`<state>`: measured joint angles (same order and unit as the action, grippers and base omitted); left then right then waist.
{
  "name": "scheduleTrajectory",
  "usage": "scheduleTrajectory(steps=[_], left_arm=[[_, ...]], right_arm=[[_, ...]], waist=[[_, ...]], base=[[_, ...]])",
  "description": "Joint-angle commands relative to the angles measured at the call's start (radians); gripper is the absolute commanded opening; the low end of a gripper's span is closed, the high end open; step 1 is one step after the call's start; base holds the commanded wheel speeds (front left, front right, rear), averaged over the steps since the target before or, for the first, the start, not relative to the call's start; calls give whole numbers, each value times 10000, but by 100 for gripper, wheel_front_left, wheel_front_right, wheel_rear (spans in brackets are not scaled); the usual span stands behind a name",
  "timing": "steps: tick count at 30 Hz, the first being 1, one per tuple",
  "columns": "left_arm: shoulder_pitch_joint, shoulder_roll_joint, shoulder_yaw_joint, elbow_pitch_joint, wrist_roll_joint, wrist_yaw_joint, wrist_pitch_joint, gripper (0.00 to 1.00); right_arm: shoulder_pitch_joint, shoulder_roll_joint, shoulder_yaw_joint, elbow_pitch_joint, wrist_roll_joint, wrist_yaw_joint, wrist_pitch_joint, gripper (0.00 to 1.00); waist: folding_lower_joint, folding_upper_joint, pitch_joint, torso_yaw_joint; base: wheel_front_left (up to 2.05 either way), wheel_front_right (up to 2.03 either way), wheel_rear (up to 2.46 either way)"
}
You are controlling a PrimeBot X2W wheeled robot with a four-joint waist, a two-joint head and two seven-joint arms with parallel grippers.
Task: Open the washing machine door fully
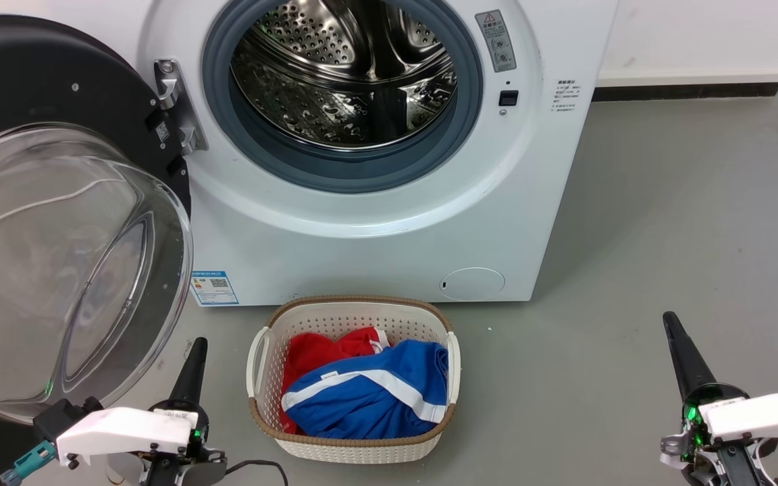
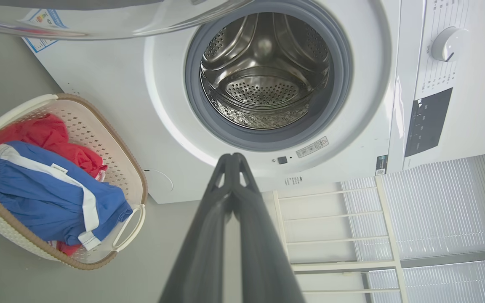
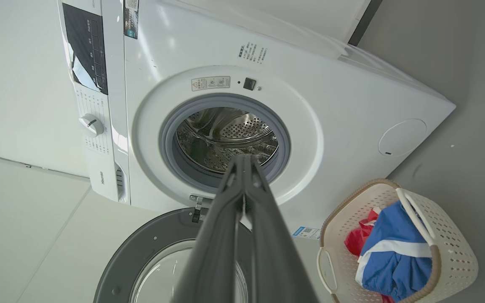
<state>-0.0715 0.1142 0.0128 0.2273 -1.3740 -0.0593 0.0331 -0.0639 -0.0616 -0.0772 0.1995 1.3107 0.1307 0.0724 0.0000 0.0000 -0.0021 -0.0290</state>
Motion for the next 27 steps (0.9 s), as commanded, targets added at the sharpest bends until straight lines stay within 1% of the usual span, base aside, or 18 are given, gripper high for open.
scheduleTrajectory(steps=[1,27], left_arm=[[-227,-35,110,-22,-211,-93,79,0],[-363,-432,702,129,-1807,-567,549,0]], right_arm=[[-224,0,-35,8,261,0,59,0],[-419,35,-216,328,2258,0,259,0]], waist=[[0,0,2,12],[0,0,35,195]], base=[[0,0,0],[0,0,0]])
